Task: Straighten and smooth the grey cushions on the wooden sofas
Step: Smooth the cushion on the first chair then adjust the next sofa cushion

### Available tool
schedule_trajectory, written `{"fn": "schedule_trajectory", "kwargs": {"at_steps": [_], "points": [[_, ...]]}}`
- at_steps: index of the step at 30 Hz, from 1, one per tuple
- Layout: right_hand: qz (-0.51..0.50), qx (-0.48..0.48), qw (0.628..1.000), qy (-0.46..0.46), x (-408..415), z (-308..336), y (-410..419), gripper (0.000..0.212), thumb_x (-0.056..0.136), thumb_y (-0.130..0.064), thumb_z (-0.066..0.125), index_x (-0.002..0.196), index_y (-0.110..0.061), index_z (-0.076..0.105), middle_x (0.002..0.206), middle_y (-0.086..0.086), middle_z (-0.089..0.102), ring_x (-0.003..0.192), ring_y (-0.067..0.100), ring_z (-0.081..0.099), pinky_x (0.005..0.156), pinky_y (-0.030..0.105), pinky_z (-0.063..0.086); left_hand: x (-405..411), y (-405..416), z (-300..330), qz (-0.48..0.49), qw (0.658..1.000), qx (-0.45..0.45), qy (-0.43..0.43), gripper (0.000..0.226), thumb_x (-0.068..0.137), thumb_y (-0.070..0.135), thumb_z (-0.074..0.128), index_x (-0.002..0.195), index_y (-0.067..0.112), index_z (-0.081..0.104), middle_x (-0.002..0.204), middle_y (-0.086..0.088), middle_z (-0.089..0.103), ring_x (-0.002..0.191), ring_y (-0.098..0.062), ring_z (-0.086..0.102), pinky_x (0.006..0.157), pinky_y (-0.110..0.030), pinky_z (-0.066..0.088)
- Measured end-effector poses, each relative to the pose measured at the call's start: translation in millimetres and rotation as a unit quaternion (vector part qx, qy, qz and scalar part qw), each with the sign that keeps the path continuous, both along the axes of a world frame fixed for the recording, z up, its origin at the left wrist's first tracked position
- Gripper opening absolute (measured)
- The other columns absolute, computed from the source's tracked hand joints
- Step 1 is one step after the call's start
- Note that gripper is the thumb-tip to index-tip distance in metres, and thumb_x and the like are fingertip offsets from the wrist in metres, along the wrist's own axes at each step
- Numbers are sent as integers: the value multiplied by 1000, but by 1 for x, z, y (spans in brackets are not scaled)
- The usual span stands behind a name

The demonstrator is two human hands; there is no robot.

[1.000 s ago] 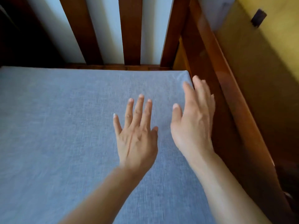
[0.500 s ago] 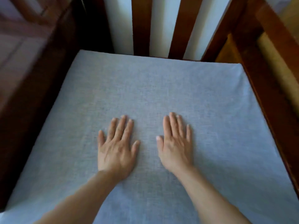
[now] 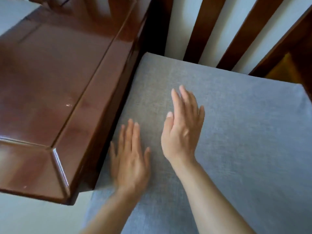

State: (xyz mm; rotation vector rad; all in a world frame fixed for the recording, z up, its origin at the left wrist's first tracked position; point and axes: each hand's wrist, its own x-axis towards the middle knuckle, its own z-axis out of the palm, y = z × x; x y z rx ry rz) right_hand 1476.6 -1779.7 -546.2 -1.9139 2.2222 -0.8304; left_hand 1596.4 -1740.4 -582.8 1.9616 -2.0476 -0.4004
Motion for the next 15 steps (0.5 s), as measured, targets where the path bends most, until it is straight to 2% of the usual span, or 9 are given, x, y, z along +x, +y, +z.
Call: {"fn": "schedule_trajectory", "kwargs": {"at_steps": [2, 3, 4, 5, 7, 9, 12, 13, 15], "points": [[64, 101, 990, 75, 15, -32, 21, 61, 92, -40, 21, 149, -19, 27, 158, 3, 19, 146, 23, 13, 116, 54, 13, 16, 30, -17, -32, 997, 49, -51, 64, 88, 41, 32, 145, 11, 34, 153, -6, 32, 141, -20, 25, 108, -50, 28], [83, 137, 981, 114, 14, -46, 23, 65, 91, -44, 13, 150, -20, 22, 159, 2, 14, 147, 23, 7, 117, 54, 8, 18, 34, -23, -39, 996, 62, -53, 65, 88, 41, 32, 145, 11, 36, 152, -5, 34, 140, -20, 28, 108, -50, 27], [95, 171, 974, 116, 13, -51, 24, 68, 89, -47, 8, 151, -21, 18, 159, 1, 9, 147, 22, 2, 117, 51, 1, 20, 34, -23, -37, 995, 83, -53, 66, 88, 42, 28, 146, 12, 33, 154, -4, 30, 141, -19, 26, 108, -48, 22], [110, 187, 971, 105, 10, -50, 26, 67, 90, -48, 8, 151, -20, 17, 160, 1, 7, 147, 22, -1, 117, 48, -4, 21, 33, -19, -38, 993, 91, -61, 69, 88, 45, 21, 149, 14, 25, 157, -1, 20, 144, -15, 16, 110, -45, 15], [129, 169, 974, 80, 4, -43, 38, 58, 97, -40, 29, 150, -16, 23, 159, 5, 11, 147, 24, 4, 117, 47, 0, 23, 28, -14, -51, 993, 87, -61, 77, 82, 54, 0, 152, 22, 3, 158, 8, -6, 144, -8, -8, 115, -40, 2], [138, 156, 977, 55, 3, -36, 71, 56, 93, -28, 51, 145, -11, 37, 155, 10, 25, 144, 28, 19, 116, 51, 13, 28, 36, -6, -49, 991, 106, -63, 84, 75, 57, -9, 152, 25, -1, 159, 9, -10, 145, -10, -11, 116, -40, 2], [156, 191, 968, 47, -1, -34, 131, 58, 87, -24, 58, 141, -9, 42, 153, 12, 29, 142, 30, 25, 114, 49, 15, 30, 70, 3, -22, 991, 119, -54, 84, 78, 58, 2, 152, 21, 14, 160, 2, 7, 147, -16, 4, 114, -44, 13], [170, 200, 964, 48, -5, -28, 144, 59, 88, -22, 58, 143, -9, 39, 155, 13, 24, 143, 29, 21, 116, 49, 14, 27, 84, 8, -23, 992, 117, -47, 78, 84, 58, 9, 152, 20, 17, 160, 1, 10, 147, -18, 7, 114, -45, 14], [174, 233, 956, 38, -9, -12, 151, 62, 95, -23, 51, 149, -10, 24, 159, 12, 5, 146, 27, 6, 119, 45, 9, 23, 111, 16, -25, 989, 134, -54, 65, 96, 51, 24, 153, 22, 10, 160, 3, 3, 147, -16, -2, 116, -45, 8]]}}
